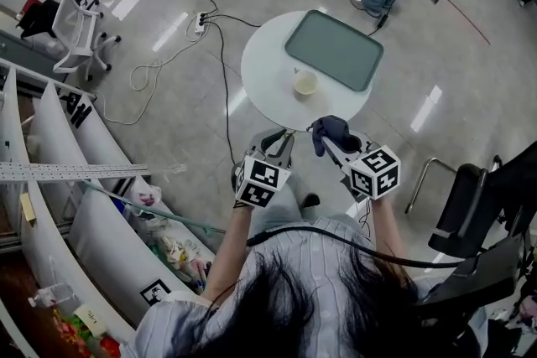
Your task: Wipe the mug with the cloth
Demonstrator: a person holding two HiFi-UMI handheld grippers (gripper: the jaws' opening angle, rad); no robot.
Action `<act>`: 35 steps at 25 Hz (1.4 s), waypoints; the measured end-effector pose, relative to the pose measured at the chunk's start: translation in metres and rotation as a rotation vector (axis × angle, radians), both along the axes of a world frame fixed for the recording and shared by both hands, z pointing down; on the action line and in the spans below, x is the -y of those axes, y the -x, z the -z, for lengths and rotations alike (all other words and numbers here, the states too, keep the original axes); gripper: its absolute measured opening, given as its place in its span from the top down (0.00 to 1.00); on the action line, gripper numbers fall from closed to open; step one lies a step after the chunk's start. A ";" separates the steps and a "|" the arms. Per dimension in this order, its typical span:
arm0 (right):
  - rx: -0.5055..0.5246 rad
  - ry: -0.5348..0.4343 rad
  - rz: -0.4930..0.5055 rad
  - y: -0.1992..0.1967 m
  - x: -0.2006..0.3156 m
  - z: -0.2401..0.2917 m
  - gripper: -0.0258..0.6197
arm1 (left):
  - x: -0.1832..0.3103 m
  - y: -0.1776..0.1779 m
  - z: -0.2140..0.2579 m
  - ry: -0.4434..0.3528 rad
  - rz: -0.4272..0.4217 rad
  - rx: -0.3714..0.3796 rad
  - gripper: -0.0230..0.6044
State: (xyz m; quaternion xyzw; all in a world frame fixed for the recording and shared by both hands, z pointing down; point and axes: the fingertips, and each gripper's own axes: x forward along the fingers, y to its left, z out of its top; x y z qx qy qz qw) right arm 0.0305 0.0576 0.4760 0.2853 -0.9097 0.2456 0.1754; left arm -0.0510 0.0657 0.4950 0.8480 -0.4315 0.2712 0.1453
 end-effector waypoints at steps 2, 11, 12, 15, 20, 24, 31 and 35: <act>0.002 -0.001 0.016 -0.006 -0.015 -0.003 0.84 | -0.016 -0.004 -0.003 0.003 0.022 0.002 0.86; 0.053 0.024 0.037 -0.031 -0.081 -0.006 0.84 | -0.083 -0.032 -0.001 0.035 0.085 -0.021 0.86; 0.055 0.022 0.043 -0.030 -0.087 -0.006 0.84 | -0.089 -0.032 -0.002 0.037 0.088 -0.017 0.86; 0.063 0.019 0.056 -0.027 -0.103 -0.006 0.84 | -0.105 -0.031 -0.002 0.032 0.101 -0.011 0.86; 0.065 0.008 0.101 -0.017 -0.123 -0.007 0.84 | -0.122 -0.026 0.000 0.018 0.131 -0.011 0.86; 0.048 0.013 0.153 -0.003 -0.137 -0.012 0.84 | -0.131 -0.015 -0.001 0.017 0.163 -0.012 0.86; 0.022 -0.006 0.224 0.015 -0.137 -0.014 0.84 | -0.132 -0.001 -0.002 0.012 0.199 -0.003 0.86; 0.009 -0.003 0.238 0.019 -0.135 -0.017 0.84 | -0.132 0.006 -0.002 -0.002 0.216 -0.007 0.86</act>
